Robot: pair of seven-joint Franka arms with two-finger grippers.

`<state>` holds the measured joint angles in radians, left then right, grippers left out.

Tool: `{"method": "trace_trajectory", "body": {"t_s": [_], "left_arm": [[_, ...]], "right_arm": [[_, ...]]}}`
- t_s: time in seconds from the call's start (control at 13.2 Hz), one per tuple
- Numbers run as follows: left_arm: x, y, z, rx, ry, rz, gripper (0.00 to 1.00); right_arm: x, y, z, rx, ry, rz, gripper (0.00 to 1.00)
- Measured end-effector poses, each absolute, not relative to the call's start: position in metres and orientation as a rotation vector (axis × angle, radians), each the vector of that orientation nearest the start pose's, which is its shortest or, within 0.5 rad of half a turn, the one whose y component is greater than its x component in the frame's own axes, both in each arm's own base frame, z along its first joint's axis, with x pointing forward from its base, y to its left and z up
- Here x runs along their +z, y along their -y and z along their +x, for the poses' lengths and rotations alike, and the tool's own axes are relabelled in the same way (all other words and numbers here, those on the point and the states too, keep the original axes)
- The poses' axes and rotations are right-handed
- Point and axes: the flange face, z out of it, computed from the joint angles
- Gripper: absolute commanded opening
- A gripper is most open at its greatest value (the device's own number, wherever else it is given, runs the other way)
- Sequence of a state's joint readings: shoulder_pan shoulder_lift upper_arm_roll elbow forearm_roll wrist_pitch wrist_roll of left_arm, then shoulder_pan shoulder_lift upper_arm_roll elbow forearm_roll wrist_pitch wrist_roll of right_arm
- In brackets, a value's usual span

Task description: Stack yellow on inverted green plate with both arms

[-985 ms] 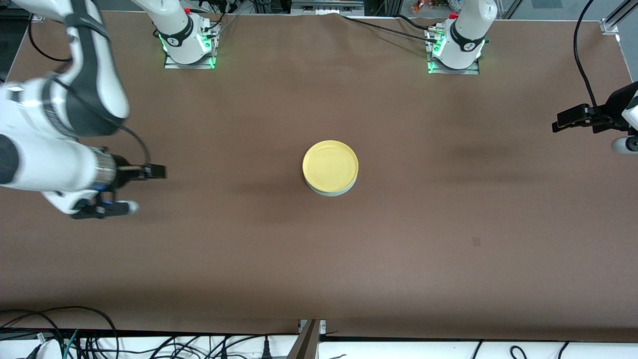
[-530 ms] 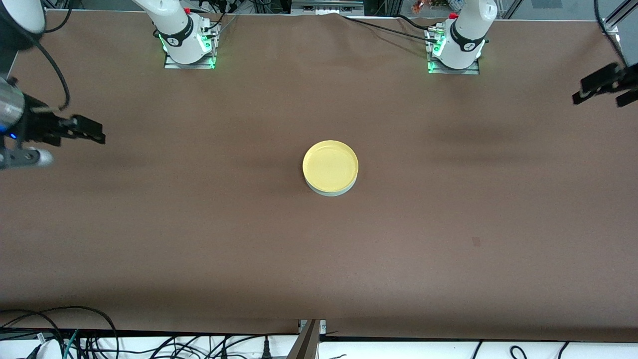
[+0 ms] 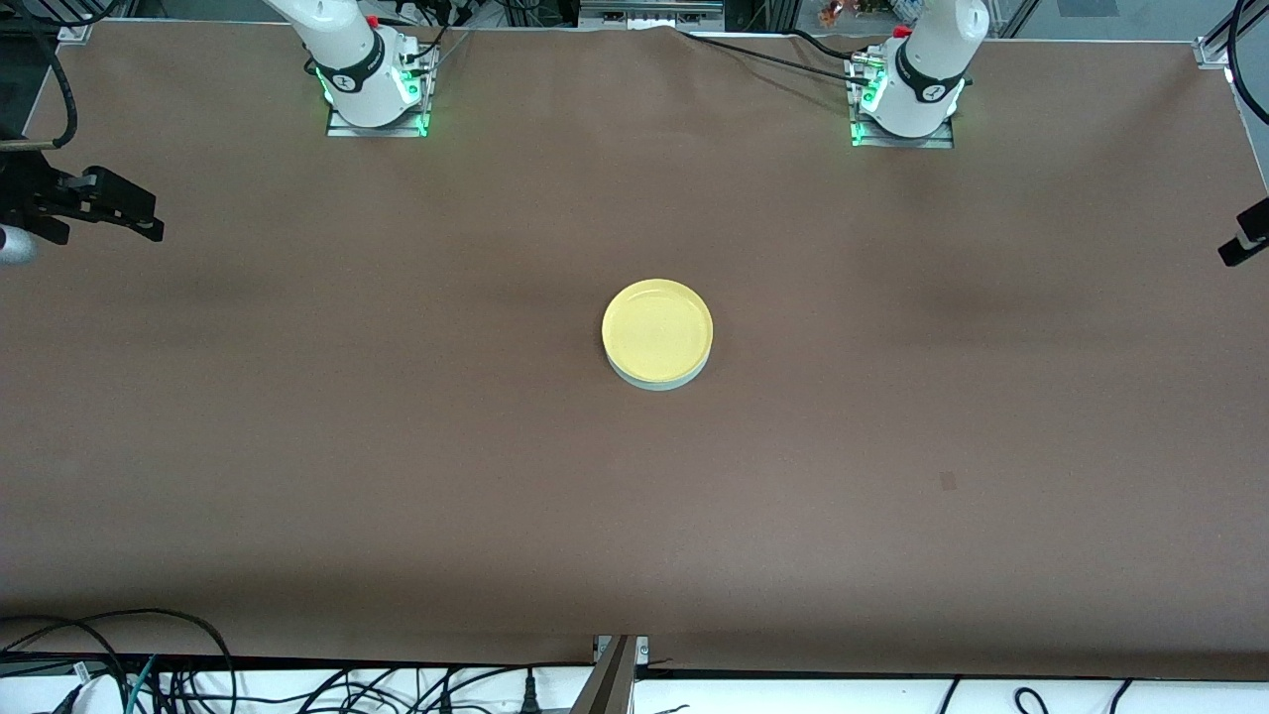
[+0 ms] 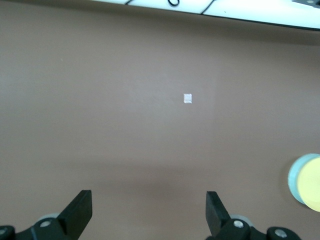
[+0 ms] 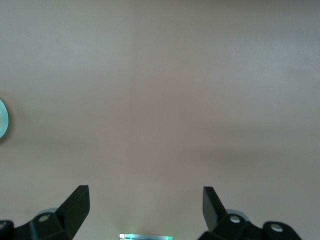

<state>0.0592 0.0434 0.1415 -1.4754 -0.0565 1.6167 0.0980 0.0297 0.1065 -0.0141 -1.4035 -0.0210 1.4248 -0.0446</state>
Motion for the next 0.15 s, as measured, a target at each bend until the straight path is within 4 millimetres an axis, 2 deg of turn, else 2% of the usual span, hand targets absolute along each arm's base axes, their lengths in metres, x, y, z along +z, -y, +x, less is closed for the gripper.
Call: {"method": "trace_trajectory", "body": {"t_s": [0.08,0.15], "left_arm": [[0.647,-0.098,0.567,-0.158,0.126,-3.134,1.00],[0.644,-0.082,0.572,-0.142,0.074,-3.097,1.00]], "right_arm": [[0.626,-0.005,0.572,0.153,0.088,-3.158,1.00],[0.622,-0.003,0.572,0.172,0.085,-3.157,1.00]]}}
